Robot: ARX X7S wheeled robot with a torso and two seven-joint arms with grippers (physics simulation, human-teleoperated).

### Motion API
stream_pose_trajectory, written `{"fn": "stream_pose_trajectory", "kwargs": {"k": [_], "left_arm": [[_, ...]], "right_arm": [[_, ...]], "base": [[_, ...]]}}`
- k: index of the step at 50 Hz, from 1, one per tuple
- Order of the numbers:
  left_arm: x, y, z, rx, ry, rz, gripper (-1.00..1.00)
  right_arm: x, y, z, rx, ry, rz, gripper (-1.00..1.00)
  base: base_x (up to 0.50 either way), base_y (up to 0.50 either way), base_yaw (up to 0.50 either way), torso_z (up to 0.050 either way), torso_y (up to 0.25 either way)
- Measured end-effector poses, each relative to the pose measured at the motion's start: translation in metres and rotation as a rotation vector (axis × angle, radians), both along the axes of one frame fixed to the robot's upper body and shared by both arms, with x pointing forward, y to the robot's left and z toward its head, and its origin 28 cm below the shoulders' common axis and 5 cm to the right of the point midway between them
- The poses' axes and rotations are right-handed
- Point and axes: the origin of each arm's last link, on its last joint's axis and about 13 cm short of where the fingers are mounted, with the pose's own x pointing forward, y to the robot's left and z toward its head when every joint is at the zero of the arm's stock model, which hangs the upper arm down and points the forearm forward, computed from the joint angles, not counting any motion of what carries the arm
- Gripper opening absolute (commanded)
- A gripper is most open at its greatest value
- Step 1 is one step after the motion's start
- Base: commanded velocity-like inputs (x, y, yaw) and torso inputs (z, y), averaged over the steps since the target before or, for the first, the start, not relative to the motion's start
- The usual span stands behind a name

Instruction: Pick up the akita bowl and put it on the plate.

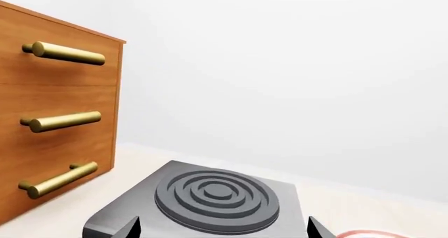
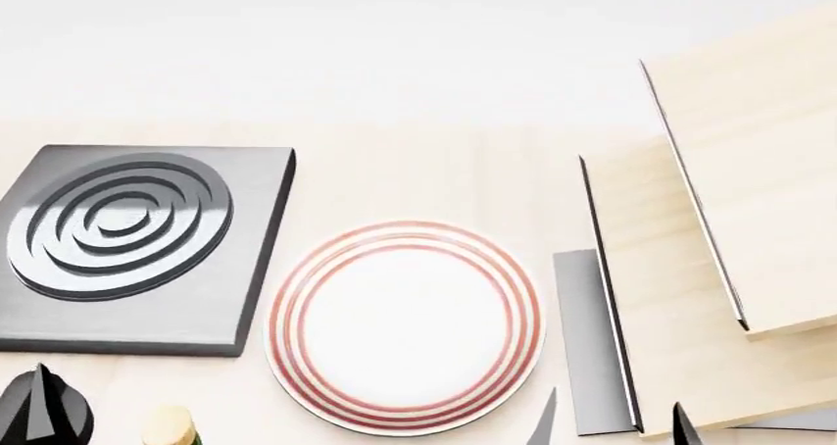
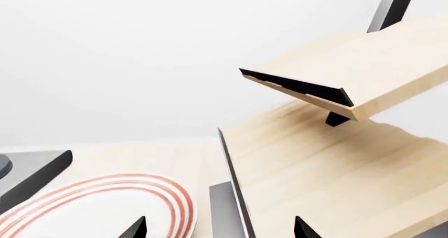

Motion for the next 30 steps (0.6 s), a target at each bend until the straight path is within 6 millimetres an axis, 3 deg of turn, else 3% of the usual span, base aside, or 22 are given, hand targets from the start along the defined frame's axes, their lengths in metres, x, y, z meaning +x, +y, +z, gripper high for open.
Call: {"fn": "stream_pose_trajectory", "kwargs": {"k": [17,30], "left_arm": [[-0.0001,0.0000,-0.0005,0.000,0.002,0.000,1.00],[0.0007,0.0023,-0.0001,0.007,0.008,0.013,1.00]], "right_arm": [[-0.0001,0.0004,-0.0006,-0.004,-0.001,-0.001,1.00],[0.0000,0.0004,-0.0016,-0.001,-0.001,0.002,1.00]], "base": [[0.21,0.00,0.00,0.000,0.000],[0.00,0.00,0.00,0.000,0.000]]}}
